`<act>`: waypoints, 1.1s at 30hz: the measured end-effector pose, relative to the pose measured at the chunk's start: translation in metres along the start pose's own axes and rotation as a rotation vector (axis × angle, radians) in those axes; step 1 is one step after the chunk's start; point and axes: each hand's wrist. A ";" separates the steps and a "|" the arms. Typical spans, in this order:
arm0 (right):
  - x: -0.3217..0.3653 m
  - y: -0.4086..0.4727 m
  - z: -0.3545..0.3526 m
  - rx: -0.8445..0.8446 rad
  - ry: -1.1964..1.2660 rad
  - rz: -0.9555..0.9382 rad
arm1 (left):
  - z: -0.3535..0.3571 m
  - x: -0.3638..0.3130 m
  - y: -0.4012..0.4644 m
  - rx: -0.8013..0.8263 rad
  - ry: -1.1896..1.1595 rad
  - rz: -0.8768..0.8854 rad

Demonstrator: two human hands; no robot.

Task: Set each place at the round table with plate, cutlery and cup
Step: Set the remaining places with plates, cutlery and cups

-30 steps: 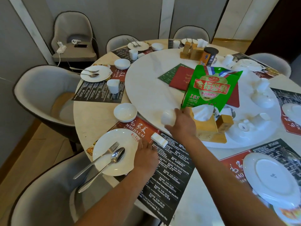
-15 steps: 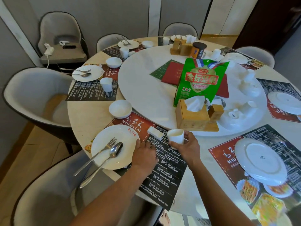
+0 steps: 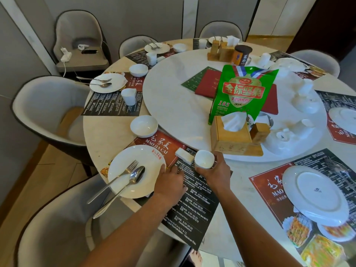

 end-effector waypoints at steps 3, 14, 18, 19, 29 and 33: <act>-0.002 -0.001 0.002 -0.002 -0.011 -0.023 | 0.003 0.001 0.000 -0.007 -0.013 -0.007; -0.008 -0.001 0.006 0.018 -0.022 -0.043 | 0.004 -0.003 -0.001 -0.012 -0.050 -0.054; -0.009 -0.005 0.000 0.043 -0.051 -0.050 | 0.003 -0.008 -0.003 -0.020 -0.038 -0.076; -0.009 -0.008 -0.003 0.045 -0.065 -0.061 | 0.003 -0.009 -0.005 -0.021 -0.036 -0.082; -0.026 -0.066 -0.057 -0.040 -0.435 -0.361 | -0.015 -0.030 -0.054 -0.176 -0.152 -0.037; -0.036 -0.097 -0.072 -0.109 -0.527 -0.476 | -0.020 -0.043 -0.075 -0.210 -0.195 -0.018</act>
Point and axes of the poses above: each hand's wrist, its own y-axis towards the middle knuckle, its own z-axis out of the palm, x = y × z, and after that the axes turned 13 degrees about -x, right-handed
